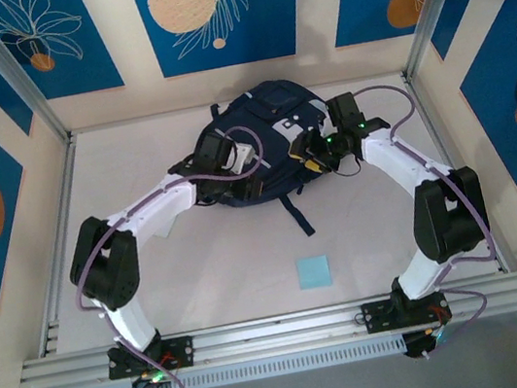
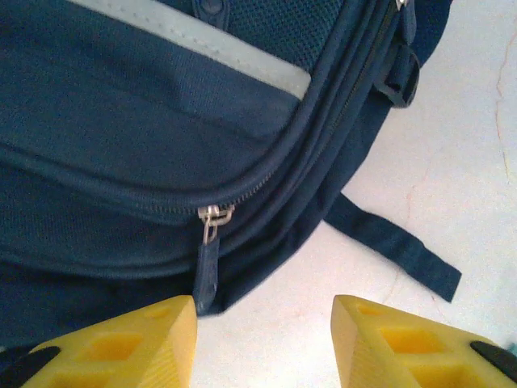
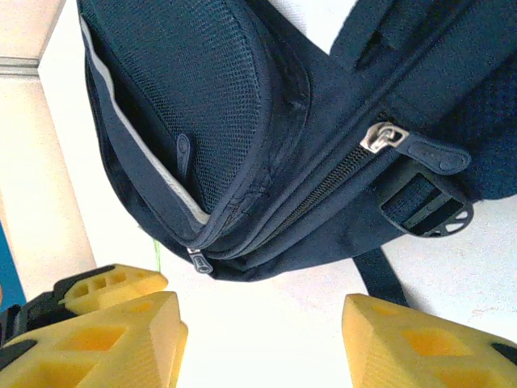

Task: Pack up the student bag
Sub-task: Unzip the student bag at the top-center of the table.

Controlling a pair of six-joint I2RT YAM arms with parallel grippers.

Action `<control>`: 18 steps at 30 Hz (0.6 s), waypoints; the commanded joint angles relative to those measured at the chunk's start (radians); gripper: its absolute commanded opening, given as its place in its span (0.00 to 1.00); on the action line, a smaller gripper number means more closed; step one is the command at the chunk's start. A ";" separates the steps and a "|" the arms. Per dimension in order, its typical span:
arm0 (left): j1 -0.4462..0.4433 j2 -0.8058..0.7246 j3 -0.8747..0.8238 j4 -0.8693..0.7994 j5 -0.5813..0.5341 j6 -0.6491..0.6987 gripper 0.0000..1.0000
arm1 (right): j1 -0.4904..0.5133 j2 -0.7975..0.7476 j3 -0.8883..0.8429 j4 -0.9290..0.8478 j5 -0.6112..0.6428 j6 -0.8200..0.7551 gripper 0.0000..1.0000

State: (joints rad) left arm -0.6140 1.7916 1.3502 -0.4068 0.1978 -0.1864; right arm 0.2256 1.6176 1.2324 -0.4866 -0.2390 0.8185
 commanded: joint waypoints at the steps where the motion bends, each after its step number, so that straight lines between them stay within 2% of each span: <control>1: -0.003 0.053 0.035 0.020 -0.016 -0.009 0.45 | -0.003 -0.043 -0.017 0.005 -0.008 0.030 0.56; 4: -0.003 0.093 0.051 0.012 -0.046 0.000 0.43 | -0.009 -0.059 -0.023 0.006 -0.006 0.038 0.56; 13: -0.006 0.134 0.047 0.039 -0.244 -0.014 0.43 | -0.014 -0.094 -0.016 0.007 0.006 0.040 0.55; 16: -0.006 0.148 0.048 0.049 -0.245 -0.010 0.43 | -0.014 -0.100 -0.019 0.010 0.006 0.042 0.55; 18: -0.007 0.170 0.060 0.053 -0.216 -0.012 0.37 | -0.013 -0.104 -0.021 0.013 0.007 0.044 0.54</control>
State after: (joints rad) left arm -0.6178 1.9221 1.3758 -0.3767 0.0124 -0.1867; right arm 0.2173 1.5429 1.2198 -0.4782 -0.2352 0.8478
